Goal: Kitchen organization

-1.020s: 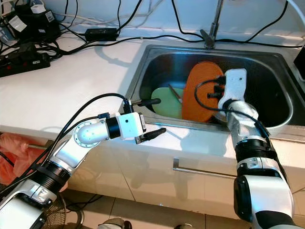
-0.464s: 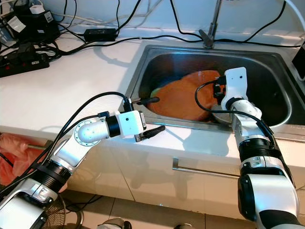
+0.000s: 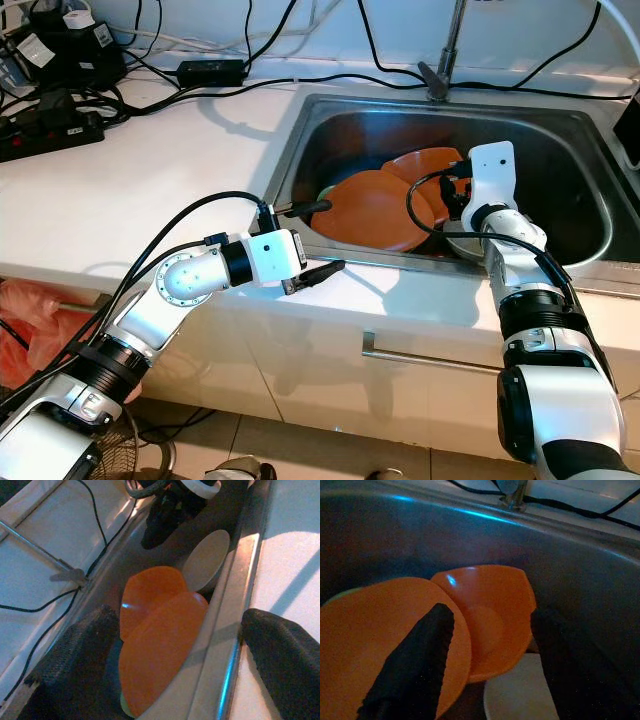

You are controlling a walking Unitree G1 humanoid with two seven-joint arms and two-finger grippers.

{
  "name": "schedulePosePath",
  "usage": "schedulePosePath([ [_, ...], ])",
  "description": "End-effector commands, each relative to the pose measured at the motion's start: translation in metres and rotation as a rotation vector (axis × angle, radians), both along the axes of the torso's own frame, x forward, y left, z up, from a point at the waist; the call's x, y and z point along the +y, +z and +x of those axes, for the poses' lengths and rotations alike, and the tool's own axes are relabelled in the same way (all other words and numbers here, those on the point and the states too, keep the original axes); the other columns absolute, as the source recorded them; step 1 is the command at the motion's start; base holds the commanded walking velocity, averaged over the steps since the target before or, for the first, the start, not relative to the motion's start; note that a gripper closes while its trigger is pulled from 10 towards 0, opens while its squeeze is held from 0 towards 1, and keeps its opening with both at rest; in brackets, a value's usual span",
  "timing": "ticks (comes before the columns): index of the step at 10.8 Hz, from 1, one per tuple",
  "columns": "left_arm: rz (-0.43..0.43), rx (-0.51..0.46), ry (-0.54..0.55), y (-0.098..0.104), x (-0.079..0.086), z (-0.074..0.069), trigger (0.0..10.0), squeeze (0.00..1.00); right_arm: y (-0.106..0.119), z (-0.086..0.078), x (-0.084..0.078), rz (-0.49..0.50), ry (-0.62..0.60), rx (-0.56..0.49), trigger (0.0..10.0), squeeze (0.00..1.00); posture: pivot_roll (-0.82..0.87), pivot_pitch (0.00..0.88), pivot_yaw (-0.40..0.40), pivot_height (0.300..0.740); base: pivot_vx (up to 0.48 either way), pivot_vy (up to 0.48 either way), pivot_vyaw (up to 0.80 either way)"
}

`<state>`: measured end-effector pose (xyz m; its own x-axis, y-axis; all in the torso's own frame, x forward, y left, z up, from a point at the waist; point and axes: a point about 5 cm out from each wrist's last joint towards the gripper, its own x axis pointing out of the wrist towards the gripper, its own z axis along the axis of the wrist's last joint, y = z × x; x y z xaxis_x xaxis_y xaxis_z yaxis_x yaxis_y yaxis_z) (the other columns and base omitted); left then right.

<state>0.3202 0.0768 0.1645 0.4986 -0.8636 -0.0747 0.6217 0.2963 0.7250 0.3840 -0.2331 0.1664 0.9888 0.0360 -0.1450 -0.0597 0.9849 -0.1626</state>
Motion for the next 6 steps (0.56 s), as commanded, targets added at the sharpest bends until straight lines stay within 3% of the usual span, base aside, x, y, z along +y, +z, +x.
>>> schedulePosePath([
  [1, -0.015, -0.016, 0.108, 0.0, 0.013, 0.009, 10.0, 1.0, 0.011, 0.003, 0.009, 0.062, 0.031, -0.05, 10.0, 1.0, 0.11, 0.033, 0.011, 0.74, 0.0, 0.0, 0.0],
  [3, -0.144, -0.119, 0.285, 0.017, 0.035, 0.019, 10.0, 1.0, 0.016, 0.0, 0.017, 0.1, 0.046, -0.113, 10.0, 1.0, 0.11, 0.029, 0.01, 0.74, 0.0, 0.0, 0.0],
  [5, -0.233, -0.203, 0.373, 0.023, 0.046, 0.017, 10.0, 1.0, 0.021, -0.002, 0.023, 0.14, 0.041, -0.174, 10.0, 1.0, 0.11, 0.013, 0.002, 0.74, 0.0, 0.0, 0.0],
  [6, -0.318, -0.251, 0.436, 0.03, 0.052, 0.015, 10.0, 1.0, 0.025, -0.005, 0.027, 0.134, 0.045, -0.205, 10.0, 1.0, 0.11, 0.013, 0.002, 0.74, 0.0, 0.0, 0.0],
])
